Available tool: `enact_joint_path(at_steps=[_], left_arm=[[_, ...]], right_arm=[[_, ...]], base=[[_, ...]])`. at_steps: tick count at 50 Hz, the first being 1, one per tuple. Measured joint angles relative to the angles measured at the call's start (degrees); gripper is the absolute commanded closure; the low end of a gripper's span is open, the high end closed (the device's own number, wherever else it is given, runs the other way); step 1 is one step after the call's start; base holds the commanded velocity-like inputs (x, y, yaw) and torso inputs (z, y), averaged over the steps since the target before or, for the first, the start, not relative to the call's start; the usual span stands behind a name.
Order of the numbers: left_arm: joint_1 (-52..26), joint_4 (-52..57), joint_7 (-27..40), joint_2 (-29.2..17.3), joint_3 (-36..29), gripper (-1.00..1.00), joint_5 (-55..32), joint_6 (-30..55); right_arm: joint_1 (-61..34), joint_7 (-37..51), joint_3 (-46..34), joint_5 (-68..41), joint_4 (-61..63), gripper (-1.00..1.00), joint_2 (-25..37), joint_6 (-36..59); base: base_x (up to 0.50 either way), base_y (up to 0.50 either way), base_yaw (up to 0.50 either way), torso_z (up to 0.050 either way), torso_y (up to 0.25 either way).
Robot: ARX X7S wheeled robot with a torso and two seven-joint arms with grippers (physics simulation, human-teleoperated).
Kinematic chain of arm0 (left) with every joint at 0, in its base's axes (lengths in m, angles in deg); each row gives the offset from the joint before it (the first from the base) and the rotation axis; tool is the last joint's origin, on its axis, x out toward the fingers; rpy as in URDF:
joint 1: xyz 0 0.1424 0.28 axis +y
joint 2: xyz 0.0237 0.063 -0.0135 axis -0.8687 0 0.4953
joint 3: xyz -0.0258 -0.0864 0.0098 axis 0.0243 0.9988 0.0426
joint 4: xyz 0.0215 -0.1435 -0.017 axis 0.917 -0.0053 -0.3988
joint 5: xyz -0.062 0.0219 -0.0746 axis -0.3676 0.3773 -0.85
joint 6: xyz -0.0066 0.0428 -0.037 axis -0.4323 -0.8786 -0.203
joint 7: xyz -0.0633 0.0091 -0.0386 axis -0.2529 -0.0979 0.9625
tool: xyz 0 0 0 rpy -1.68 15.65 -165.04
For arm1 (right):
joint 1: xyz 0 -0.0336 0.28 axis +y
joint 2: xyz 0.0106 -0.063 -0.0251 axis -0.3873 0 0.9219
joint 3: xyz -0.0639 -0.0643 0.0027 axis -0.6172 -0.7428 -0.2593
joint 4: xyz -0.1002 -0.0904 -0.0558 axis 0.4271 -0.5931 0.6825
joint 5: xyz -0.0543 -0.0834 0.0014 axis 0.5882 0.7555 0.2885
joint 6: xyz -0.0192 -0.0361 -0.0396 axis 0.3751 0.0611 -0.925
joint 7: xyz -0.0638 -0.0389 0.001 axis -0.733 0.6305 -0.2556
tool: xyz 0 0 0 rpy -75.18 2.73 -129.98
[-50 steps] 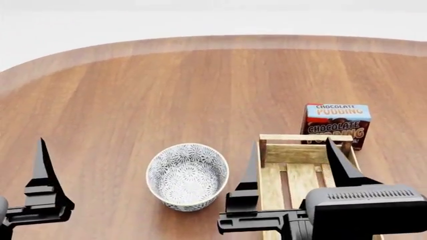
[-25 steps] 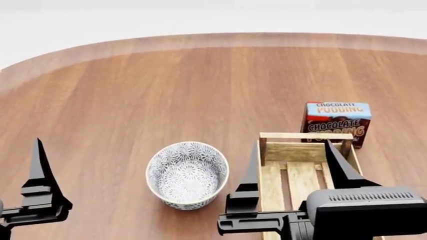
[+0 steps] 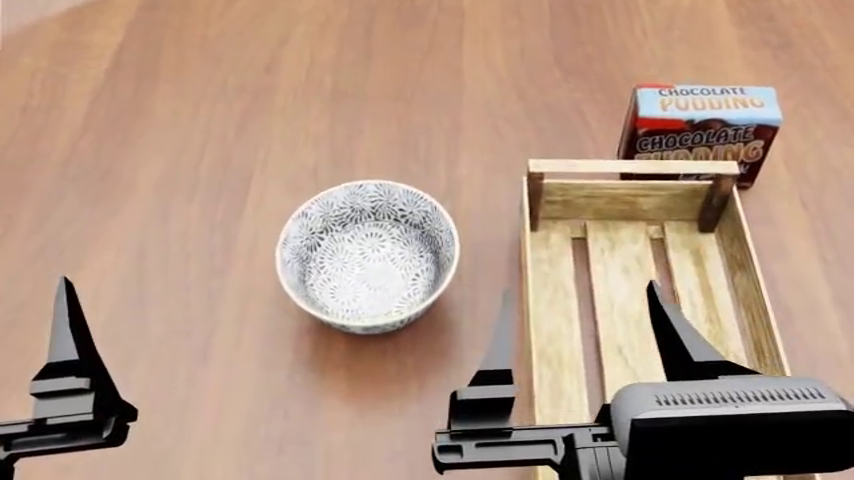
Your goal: Pick up the bowl on the left and put it in the tray.
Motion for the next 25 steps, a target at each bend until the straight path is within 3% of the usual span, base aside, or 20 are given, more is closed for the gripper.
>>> enact_joint_path(at_steps=[25], left_arm=[[0.34, -0.50, 0.94, -0.90, -0.77, -1.00, -0.50, -1.49]], right_arm=[[0.08, 0.21, -0.48, -0.08, -0.26, -1.00, 0.27, -0.43]], base=[[0.00, 0.00, 0.00, 0.000, -0.250]])
